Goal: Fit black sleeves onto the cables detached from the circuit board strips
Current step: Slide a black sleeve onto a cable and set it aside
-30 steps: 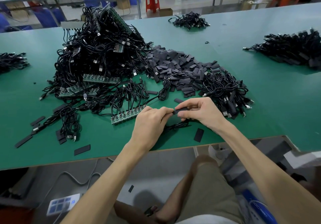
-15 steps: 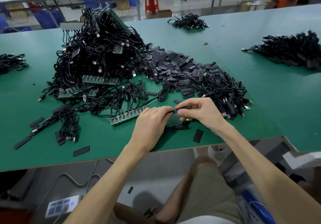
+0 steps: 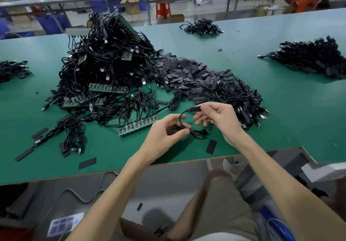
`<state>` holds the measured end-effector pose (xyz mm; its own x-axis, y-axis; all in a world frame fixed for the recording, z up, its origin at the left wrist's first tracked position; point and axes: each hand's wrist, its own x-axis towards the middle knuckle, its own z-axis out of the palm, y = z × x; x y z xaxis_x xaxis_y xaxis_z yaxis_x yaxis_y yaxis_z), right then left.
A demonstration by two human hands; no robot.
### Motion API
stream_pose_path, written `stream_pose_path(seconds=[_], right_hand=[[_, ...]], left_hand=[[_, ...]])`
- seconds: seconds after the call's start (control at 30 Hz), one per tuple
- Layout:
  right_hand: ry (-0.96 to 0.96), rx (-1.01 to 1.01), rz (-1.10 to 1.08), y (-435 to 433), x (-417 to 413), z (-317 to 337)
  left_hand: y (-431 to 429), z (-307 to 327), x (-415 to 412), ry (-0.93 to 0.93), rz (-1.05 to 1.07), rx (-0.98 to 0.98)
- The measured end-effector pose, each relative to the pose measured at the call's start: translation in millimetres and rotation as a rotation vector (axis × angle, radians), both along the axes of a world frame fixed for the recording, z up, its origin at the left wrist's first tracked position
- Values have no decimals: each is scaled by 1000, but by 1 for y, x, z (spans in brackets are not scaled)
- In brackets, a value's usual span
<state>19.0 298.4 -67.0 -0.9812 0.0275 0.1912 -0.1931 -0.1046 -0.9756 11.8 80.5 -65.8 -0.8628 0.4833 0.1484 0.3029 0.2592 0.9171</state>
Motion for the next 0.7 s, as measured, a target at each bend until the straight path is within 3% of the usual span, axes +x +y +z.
stream_pose_path(seconds=[0.4, 0.53, 0.7], right_hand=[[-37, 129, -67, -3, -1, 2], [-69, 234, -39, -8, -3, -1], [-82, 261, -9, -9, -2, 2]], left_hand=[[23, 40, -16, -273, 130, 567], [52, 67, -28, -299, 81, 567], [110, 89, -42, -368, -11, 420]])
